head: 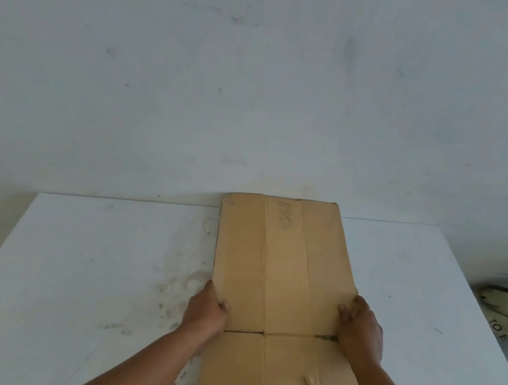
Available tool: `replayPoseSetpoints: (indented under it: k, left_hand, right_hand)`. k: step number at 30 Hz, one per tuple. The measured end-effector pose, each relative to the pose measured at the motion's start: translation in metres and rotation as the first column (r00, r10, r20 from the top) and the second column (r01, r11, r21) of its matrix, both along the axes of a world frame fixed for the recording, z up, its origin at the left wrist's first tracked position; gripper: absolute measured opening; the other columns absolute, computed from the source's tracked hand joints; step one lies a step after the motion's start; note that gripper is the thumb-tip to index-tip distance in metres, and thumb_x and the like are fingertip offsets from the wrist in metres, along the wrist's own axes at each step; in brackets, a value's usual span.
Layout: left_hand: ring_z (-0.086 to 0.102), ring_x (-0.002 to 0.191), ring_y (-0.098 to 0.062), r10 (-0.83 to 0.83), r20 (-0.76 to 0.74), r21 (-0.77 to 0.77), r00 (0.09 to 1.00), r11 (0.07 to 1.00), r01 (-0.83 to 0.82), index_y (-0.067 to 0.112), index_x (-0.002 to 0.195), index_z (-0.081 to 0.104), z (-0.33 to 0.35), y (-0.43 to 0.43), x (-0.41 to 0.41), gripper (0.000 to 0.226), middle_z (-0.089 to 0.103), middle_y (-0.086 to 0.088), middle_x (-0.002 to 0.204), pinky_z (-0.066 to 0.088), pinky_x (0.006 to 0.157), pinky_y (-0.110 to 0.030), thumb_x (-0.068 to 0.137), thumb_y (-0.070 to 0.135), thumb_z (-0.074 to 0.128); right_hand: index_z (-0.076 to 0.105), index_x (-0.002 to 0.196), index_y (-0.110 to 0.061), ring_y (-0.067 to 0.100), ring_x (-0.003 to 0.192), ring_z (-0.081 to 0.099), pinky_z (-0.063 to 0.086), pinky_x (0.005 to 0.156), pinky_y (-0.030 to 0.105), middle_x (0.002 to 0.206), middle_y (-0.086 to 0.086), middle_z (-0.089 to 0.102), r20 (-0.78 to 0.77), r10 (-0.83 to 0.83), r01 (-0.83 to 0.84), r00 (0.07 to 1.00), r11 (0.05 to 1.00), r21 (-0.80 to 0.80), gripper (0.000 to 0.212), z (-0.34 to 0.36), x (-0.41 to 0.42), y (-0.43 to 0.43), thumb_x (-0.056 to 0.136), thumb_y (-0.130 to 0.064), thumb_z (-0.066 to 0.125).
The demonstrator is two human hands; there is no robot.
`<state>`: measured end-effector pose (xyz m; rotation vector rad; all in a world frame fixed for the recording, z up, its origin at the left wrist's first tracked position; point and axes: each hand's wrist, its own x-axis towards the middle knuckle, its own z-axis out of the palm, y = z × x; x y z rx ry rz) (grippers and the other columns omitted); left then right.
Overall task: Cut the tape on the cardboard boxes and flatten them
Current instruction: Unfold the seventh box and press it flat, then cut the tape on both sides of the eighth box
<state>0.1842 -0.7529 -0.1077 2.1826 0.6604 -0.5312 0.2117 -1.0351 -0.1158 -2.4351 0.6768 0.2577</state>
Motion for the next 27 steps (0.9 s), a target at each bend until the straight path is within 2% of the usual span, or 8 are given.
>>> replayPoseSetpoints:
  k: [7,10,13,16,22,24,27]
  left_hand:
    - [0.056,0.123,-0.02,-0.059,0.022,-0.101,0.998,0.993,0.061,0.021,0.149,0.039,0.004,0.016,-0.008,0.053,0.056,-0.001,0.14,0.048,0.094,-0.027,0.101,0.035,0.055]
    - [0.051,0.131,-0.021,-0.058,0.026,-0.114,0.998,0.992,0.06,0.017,0.153,0.033,0.01,0.033,-0.018,0.059,0.05,-0.004,0.148,0.044,0.098,-0.026,0.101,0.033,0.055]
    - [0.051,0.13,-0.018,-0.042,0.046,-0.139,0.998,0.989,0.048,0.02,0.153,0.036,0.012,0.063,-0.036,0.058,0.049,-0.002,0.148,0.045,0.096,-0.024,0.1,0.033,0.056]
    - [0.057,0.12,-0.015,-0.024,0.064,-0.159,0.998,0.987,0.034,0.022,0.146,0.047,0.013,0.108,-0.064,0.05,0.056,0.001,0.14,0.048,0.094,-0.024,0.099,0.035,0.058]
    - [0.058,0.118,-0.014,-0.03,0.077,-0.021,0.997,0.999,0.032,0.023,0.134,0.057,0.007,0.234,-0.134,0.037,0.061,0.003,0.132,0.045,0.103,-0.027,0.097,0.031,0.06]
    - [0.055,0.121,-0.015,-0.031,0.077,0.024,0.997,0.999,0.03,0.024,0.135,0.056,0.004,0.287,-0.159,0.037,0.058,0.004,0.133,0.044,0.105,-0.03,0.098,0.032,0.058]
    - [0.051,0.125,-0.015,-0.062,0.071,0.087,0.995,0.995,0.056,0.026,0.139,0.051,-0.002,0.374,-0.198,0.038,0.053,0.005,0.136,0.041,0.105,-0.028,0.101,0.032,0.054]
  right_hand:
    - [0.04,0.145,-0.012,0.042,0.126,0.048,0.043,0.101,0.051,0.14,0.019,0.049,-0.015,0.031,-0.032,0.999,0.997,-0.074,0.053,0.004,0.004,0.0,0.099,-0.035,0.053]
    - [0.041,0.143,-0.013,0.04,0.134,0.037,0.034,0.11,0.054,0.147,0.02,0.037,0.051,0.057,-0.045,0.997,0.978,-0.204,0.057,0.011,0.0,0.015,0.094,-0.035,0.06]
    - [0.051,0.137,-0.012,0.04,0.133,0.035,0.033,0.109,0.054,0.144,0.019,0.038,0.144,0.179,-0.135,0.973,0.953,-0.272,0.05,0.02,-0.006,0.048,0.089,-0.023,0.065]
    - [0.064,0.122,-0.008,0.042,0.122,0.045,0.04,0.102,0.05,0.131,0.02,0.05,0.181,0.33,-0.278,0.927,0.924,-0.262,0.035,0.026,-0.015,0.098,0.087,-0.012,0.067]
    - [0.074,0.099,-0.003,0.044,0.093,0.063,0.05,0.087,0.044,0.103,0.022,0.066,0.155,0.573,-0.529,0.805,0.811,-0.25,0.021,0.025,-0.045,0.237,0.078,0.001,0.072]
    - [0.074,0.101,-0.008,0.039,0.096,0.064,0.049,0.087,0.038,0.107,0.017,0.065,0.12,0.61,-0.581,0.783,0.786,-0.21,0.02,0.024,-0.06,0.291,0.081,-0.005,0.07]
    - [0.072,0.105,-0.016,0.029,0.103,0.061,0.044,0.084,0.03,0.114,0.009,0.062,0.059,0.661,-0.639,0.749,0.742,-0.2,0.018,0.018,-0.093,0.378,0.087,-0.015,0.068]
